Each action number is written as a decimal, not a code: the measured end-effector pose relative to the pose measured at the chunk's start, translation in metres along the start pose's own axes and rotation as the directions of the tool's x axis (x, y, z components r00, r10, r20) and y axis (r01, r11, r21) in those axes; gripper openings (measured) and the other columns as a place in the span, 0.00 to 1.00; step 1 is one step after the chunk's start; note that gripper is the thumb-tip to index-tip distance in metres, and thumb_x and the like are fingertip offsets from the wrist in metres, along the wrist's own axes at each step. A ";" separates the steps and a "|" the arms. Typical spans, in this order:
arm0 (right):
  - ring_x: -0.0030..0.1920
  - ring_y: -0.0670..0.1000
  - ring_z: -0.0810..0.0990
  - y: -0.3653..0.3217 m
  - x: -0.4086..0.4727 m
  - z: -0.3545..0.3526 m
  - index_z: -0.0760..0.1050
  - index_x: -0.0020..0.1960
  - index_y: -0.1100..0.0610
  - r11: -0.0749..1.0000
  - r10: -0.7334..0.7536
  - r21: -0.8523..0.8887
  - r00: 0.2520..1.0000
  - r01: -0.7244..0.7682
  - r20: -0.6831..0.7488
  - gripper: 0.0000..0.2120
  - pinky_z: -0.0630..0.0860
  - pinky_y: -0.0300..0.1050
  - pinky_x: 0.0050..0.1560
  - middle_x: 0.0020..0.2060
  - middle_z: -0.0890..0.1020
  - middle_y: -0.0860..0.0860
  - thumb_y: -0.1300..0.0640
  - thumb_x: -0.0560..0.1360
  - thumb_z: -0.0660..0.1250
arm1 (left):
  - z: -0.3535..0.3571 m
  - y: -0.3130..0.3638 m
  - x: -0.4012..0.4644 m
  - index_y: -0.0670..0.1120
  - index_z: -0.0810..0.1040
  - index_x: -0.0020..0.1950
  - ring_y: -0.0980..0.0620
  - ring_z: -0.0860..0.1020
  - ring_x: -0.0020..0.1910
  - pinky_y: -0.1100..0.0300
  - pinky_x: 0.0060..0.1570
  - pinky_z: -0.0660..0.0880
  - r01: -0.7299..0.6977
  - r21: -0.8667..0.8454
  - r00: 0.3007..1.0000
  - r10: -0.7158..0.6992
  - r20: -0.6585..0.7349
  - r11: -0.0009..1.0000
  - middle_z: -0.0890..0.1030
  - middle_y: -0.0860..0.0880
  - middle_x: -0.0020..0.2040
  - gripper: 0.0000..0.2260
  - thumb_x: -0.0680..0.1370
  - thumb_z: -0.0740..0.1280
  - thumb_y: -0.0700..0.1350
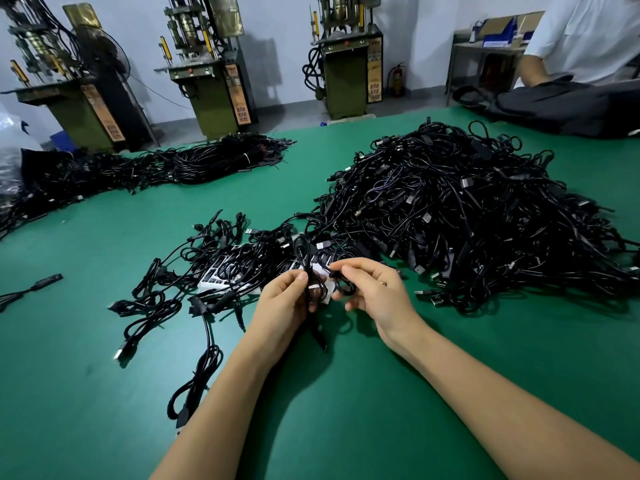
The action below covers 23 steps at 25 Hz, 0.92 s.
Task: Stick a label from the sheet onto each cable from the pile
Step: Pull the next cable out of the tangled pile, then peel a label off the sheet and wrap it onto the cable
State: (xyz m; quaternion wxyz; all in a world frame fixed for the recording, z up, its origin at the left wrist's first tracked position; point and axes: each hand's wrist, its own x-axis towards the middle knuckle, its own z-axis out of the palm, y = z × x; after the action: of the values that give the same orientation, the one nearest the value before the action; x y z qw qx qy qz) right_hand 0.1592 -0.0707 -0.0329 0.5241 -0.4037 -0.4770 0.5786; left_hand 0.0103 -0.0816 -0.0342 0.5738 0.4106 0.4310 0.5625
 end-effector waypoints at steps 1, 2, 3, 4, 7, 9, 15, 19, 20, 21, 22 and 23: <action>0.36 0.50 0.81 0.001 0.000 0.001 0.82 0.46 0.56 0.999 -0.046 -0.011 0.997 0.045 -0.055 0.08 0.74 0.39 0.31 0.38 0.82 0.52 0.63 0.78 0.64 | 0.001 0.001 0.001 0.38 0.75 0.47 0.46 0.76 0.39 0.63 0.31 0.70 0.013 -0.029 1.000 -0.013 -0.028 1.000 0.80 0.38 0.44 0.09 0.82 0.57 0.38; 0.37 0.48 0.81 0.003 0.000 0.001 0.81 0.47 0.56 0.989 -0.135 -0.071 0.984 0.127 -0.118 0.07 0.76 0.40 0.35 0.39 0.83 0.51 0.63 0.78 0.65 | 0.000 0.002 0.002 0.40 0.74 0.45 0.47 0.78 0.38 0.63 0.31 0.71 0.027 -0.057 0.998 -0.029 -0.047 0.998 0.81 0.39 0.44 0.09 0.82 0.56 0.38; 0.41 0.47 0.82 0.004 0.002 -0.002 0.81 0.48 0.56 0.955 -0.262 -0.193 0.948 0.228 -0.178 0.05 0.77 0.42 0.40 0.41 0.83 0.51 0.62 0.77 0.67 | 0.000 0.003 0.002 0.41 0.73 0.44 0.47 0.80 0.38 0.62 0.33 0.73 0.039 -0.084 0.997 -0.044 -0.055 0.996 0.82 0.39 0.44 0.09 0.82 0.57 0.38; 0.45 0.46 0.81 0.006 0.003 -0.006 0.81 0.49 0.56 0.881 -0.408 -0.349 0.887 0.320 -0.217 0.04 0.77 0.42 0.46 0.44 0.82 0.50 0.61 0.76 0.69 | -0.001 0.004 0.002 0.41 0.73 0.44 0.47 0.82 0.39 0.60 0.35 0.75 0.050 -0.109 0.997 -0.055 -0.052 0.993 0.82 0.40 0.43 0.08 0.82 0.58 0.38; 0.48 0.49 0.79 0.004 0.009 -0.024 0.82 0.48 0.60 0.594 -0.684 -0.689 0.711 0.416 -0.161 0.05 0.75 0.40 0.51 0.47 0.79 0.52 0.59 0.73 0.73 | -0.004 0.004 0.001 0.41 0.73 0.50 0.46 0.84 0.41 0.57 0.39 0.80 0.049 -0.173 0.999 -0.051 -0.011 0.984 0.83 0.43 0.42 0.04 0.80 0.59 0.37; 0.44 0.55 0.78 0.004 0.013 -0.033 0.83 0.41 0.63 0.438 -0.692 -0.810 0.721 0.390 -0.027 0.08 0.75 0.47 0.48 0.42 0.80 0.55 0.58 0.72 0.74 | -0.005 0.003 0.002 0.37 0.72 0.56 0.44 0.84 0.45 0.56 0.42 0.81 0.029 -0.222 1.000 -0.029 0.005 0.975 0.84 0.42 0.46 0.07 0.80 0.59 0.35; 0.48 0.47 0.71 -0.020 0.012 -0.036 0.78 0.28 0.53 0.438 -0.275 -0.880 0.959 0.186 0.066 0.38 0.70 0.46 0.46 0.40 0.76 0.43 0.21 0.66 0.48 | -0.014 0.004 0.004 0.41 0.74 0.49 0.42 0.80 0.59 0.47 0.55 0.79 0.039 -0.345 0.996 -0.007 0.094 0.938 0.81 0.39 0.59 0.04 0.76 0.62 0.39; 0.46 0.49 0.72 -0.036 0.014 -0.026 0.80 0.37 0.52 0.339 -0.394 -0.926 0.919 0.166 0.021 0.20 0.66 0.42 0.43 0.39 0.76 0.45 0.37 0.73 0.63 | -0.017 0.005 0.005 0.47 0.79 0.37 0.43 0.77 0.63 0.44 0.60 0.74 0.050 -0.424 0.994 -0.003 0.110 0.904 0.80 0.42 0.62 0.09 0.76 0.65 0.40; 0.43 0.49 0.76 -0.040 0.016 -0.023 0.79 0.39 0.52 0.415 -0.344 -0.896 0.939 0.155 0.003 0.16 0.67 0.41 0.41 0.36 0.78 0.45 0.41 0.74 0.65 | -0.017 0.005 0.005 0.48 0.80 0.36 0.44 0.77 0.64 0.44 0.60 0.75 0.041 -0.450 0.994 0.010 0.111 0.892 0.79 0.42 0.62 0.10 0.76 0.65 0.40; 0.39 0.47 0.79 -0.044 0.017 -0.021 0.78 0.42 0.53 0.561 -0.205 -0.819 0.979 0.118 0.001 0.15 0.70 0.40 0.38 0.34 0.81 0.46 0.41 0.75 0.65 | -0.017 0.005 0.005 0.48 0.80 0.35 0.45 0.76 0.64 0.45 0.59 0.75 0.025 -0.477 0.994 0.030 0.108 0.878 0.79 0.43 0.63 0.10 0.76 0.65 0.40; 0.36 0.46 0.82 -0.046 0.016 -0.019 0.77 0.45 0.54 0.726 0.004 -0.687 0.999 0.031 0.049 0.16 0.71 0.38 0.35 0.34 0.84 0.48 0.41 0.75 0.65 | -0.017 0.006 0.005 0.49 0.80 0.35 0.46 0.76 0.64 0.45 0.58 0.76 0.012 -0.507 0.993 0.048 0.105 0.862 0.79 0.44 0.63 0.10 0.75 0.65 0.40; 0.35 0.46 0.83 -0.047 0.014 -0.017 0.76 0.47 0.56 0.841 0.197 -0.533 0.969 -0.091 0.146 0.16 0.72 0.36 0.33 0.36 0.85 0.49 0.42 0.76 0.66 | -0.017 0.006 0.005 0.49 0.81 0.36 0.47 0.76 0.64 0.47 0.57 0.77 0.000 -0.528 0.993 0.065 0.103 0.849 0.79 0.46 0.63 0.09 0.75 0.65 0.40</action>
State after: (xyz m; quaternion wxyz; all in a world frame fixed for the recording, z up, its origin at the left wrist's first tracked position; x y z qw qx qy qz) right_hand 0.1842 -0.0548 0.0101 0.3003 -0.5068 -0.6332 0.5021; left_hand -0.0075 -0.0766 -0.0335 0.6790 0.2771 0.2187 0.6437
